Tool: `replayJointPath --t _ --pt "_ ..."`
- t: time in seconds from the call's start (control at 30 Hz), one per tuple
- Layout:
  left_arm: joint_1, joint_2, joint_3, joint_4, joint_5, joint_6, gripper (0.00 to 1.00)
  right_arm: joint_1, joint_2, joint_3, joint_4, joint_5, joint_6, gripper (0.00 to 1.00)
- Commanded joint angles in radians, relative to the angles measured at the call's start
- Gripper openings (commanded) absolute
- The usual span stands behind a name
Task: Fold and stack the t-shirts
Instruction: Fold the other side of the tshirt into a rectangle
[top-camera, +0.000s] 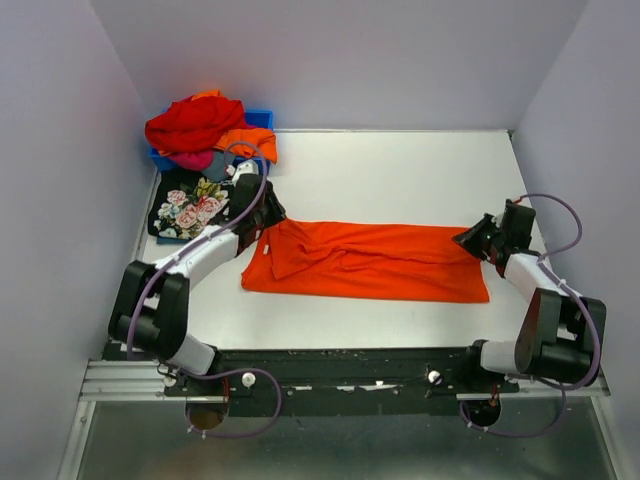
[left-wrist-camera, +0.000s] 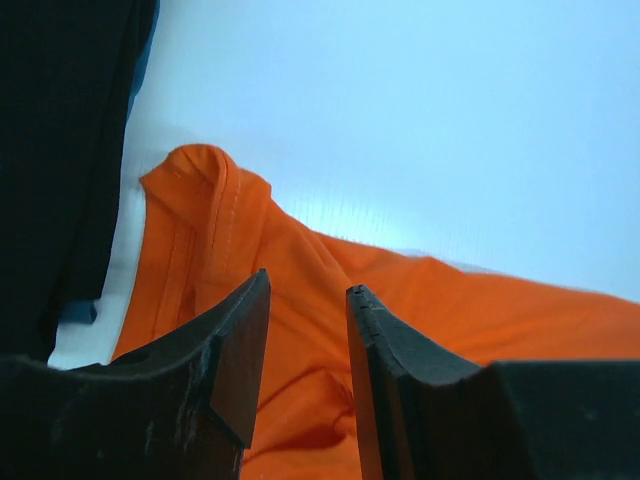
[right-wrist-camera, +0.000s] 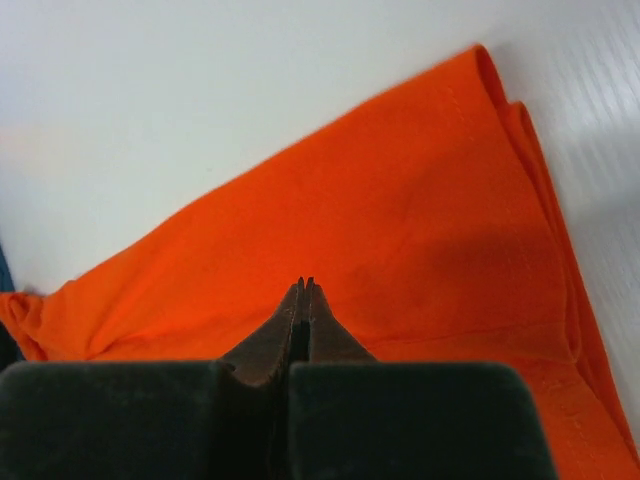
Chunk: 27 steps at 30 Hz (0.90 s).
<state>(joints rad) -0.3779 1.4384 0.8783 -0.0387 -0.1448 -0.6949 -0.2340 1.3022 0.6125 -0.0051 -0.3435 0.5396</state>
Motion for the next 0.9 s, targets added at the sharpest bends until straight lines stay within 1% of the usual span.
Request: replayJointPath --t 0.0,0.1,0.23,0.33,0.4,0.5,0.57,0.63,0.7,0.77,0.87 --pt "0.062 0.155 0.074 0.057 0.125 -0.067 0.48 0.001 0.046 0.010 -0.062 0.125 0.071 0.01" --pt "0.063 0.230 0.088 0.074 0.139 -0.094 0.48 -0.001 0.031 -0.016 -0.075 0.222 0.112 0.01" --pt "0.073 0.324 0.116 0.040 0.114 -0.130 0.48 -0.014 0.026 -0.028 -0.121 0.287 0.151 0.01" --pt "0.089 0.382 0.148 -0.022 0.088 -0.161 0.48 -0.031 0.003 -0.051 -0.128 0.310 0.166 0.01" --pt "0.102 0.411 0.183 -0.110 0.033 -0.175 0.48 -0.050 -0.015 -0.062 -0.145 0.328 0.177 0.01" --pt "0.111 0.384 0.176 -0.144 -0.054 -0.183 0.50 -0.088 -0.049 -0.080 -0.167 0.339 0.191 0.01" --pt "0.112 0.349 0.163 -0.144 -0.108 -0.181 0.51 -0.111 -0.082 -0.094 -0.174 0.374 0.198 0.01" --pt "0.114 0.327 0.168 -0.161 -0.147 -0.167 0.52 -0.122 -0.104 -0.102 -0.176 0.370 0.194 0.01" --pt "0.116 0.314 0.180 -0.175 -0.156 -0.144 0.52 -0.123 -0.115 -0.089 -0.182 0.350 0.178 0.01" --pt "0.103 0.291 0.195 -0.185 -0.173 -0.121 0.53 -0.123 -0.129 -0.070 -0.179 0.295 0.151 0.01" --pt "0.062 0.234 0.212 -0.190 -0.225 -0.075 0.58 -0.123 -0.153 -0.054 -0.104 0.174 0.080 0.01"
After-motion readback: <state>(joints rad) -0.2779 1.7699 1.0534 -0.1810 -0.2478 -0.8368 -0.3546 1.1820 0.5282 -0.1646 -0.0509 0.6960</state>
